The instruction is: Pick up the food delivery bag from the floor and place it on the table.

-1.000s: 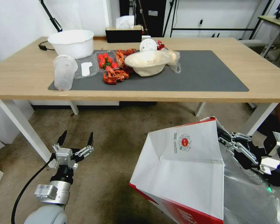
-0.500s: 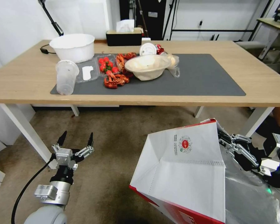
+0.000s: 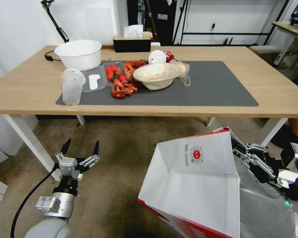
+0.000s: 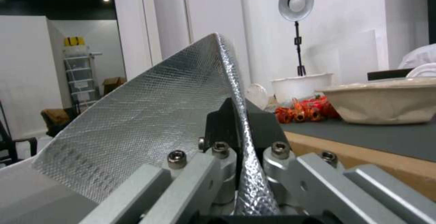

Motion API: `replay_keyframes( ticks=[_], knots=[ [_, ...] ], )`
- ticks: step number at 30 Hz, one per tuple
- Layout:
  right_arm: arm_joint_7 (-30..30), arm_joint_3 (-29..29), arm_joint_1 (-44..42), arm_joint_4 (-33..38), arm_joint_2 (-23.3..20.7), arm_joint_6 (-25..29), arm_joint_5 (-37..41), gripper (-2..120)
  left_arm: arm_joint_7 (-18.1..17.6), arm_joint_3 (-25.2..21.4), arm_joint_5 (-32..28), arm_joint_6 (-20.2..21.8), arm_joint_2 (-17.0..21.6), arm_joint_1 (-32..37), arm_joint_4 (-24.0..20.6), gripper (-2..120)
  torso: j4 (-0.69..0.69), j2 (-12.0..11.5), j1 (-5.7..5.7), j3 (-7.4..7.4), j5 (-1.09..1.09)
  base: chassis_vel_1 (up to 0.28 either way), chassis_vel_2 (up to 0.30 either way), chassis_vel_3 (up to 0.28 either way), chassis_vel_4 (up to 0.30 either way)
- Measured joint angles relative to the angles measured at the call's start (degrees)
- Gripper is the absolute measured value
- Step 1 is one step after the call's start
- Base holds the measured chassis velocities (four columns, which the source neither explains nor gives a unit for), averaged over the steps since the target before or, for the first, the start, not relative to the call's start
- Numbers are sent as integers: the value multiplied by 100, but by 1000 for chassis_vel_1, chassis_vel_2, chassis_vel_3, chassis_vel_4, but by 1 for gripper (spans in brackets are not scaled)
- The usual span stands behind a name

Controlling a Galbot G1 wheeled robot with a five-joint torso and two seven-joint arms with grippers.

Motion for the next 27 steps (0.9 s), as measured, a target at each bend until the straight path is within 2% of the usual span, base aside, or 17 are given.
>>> replay_keyframes(
  ticks=[27],
  knots=[
    [-40, 58, 7, 11, 32, 8, 18, 0, -1, 7, 114, 27, -15, 53, 40, 100, 0, 669, 256, 413, 0, 0, 0, 0, 0]
  ],
)
